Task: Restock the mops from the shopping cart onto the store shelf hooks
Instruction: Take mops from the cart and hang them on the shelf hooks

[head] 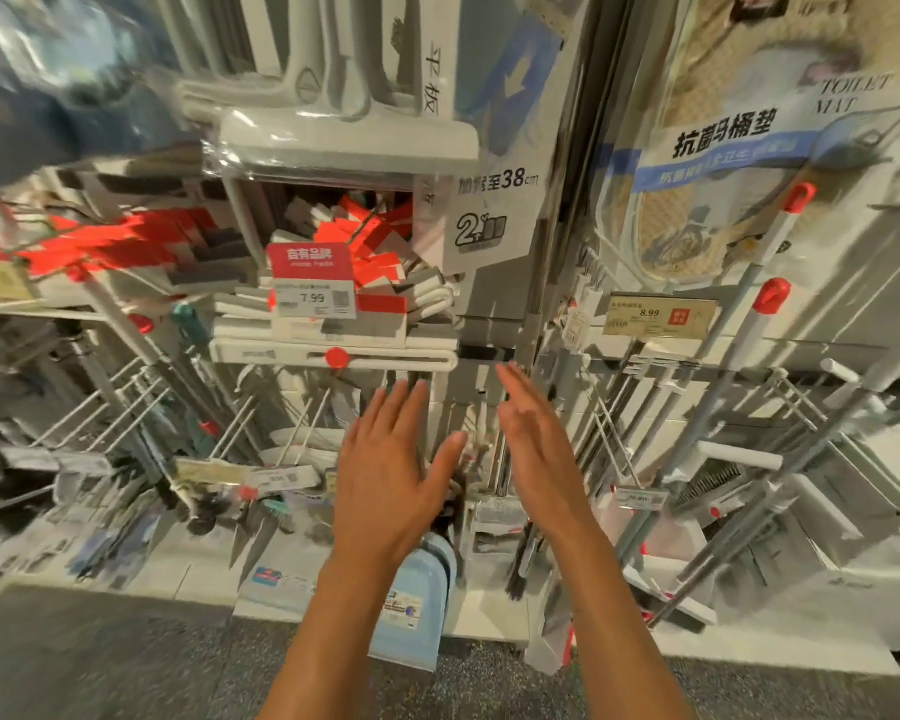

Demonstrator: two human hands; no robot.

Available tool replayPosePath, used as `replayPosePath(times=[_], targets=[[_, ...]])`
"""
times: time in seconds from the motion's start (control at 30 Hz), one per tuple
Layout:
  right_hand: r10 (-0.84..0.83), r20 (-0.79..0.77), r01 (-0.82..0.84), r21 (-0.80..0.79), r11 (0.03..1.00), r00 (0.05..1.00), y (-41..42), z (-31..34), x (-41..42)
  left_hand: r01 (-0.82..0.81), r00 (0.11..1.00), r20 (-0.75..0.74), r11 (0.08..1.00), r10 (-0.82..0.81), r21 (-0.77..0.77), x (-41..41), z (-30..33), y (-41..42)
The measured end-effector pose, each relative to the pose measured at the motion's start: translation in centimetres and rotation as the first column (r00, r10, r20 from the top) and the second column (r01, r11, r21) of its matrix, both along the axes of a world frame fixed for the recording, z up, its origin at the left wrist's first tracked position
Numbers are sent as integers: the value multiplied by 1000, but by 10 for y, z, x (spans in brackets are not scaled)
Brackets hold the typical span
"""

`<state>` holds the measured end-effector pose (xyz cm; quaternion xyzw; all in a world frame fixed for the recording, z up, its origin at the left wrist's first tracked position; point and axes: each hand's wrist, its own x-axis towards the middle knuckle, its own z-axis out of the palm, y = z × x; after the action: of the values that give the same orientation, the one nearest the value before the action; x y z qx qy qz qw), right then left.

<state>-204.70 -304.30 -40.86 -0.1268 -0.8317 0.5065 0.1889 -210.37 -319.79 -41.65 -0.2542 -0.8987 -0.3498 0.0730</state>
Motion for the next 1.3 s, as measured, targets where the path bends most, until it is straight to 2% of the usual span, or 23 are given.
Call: replayPosePath(times=[0.1,0.23,0.4,0.5,0.73,0.93,1.3], targets=[[91,-32,-86,116,989,995,-12,11,8,-83,995,-66,994,79,-65,16,8,-20],[192,-12,-183,245,952,981,-23,21,31,-206,976,-83,977,201,-52,49,14,-42],[347,5,-310,460,832,938,-44,16,72,-379,925,-66,922,374,-80,119,9,-75],[459,36,-416,488,767,888,-69,5,97,-480,877,-60,867,477,-132,167,1,-102],[712,75,-640,512,573,698,-153,-12,151,-722,679,-78,644,730,-254,282,-3,-179],[862,57,-755,514,407,504,-232,-5,202,-861,457,-110,408,883,-304,370,7,-234],[976,13,-838,515,180,217,-344,12,322,-953,165,-140,122,976,-277,528,13,-302]])
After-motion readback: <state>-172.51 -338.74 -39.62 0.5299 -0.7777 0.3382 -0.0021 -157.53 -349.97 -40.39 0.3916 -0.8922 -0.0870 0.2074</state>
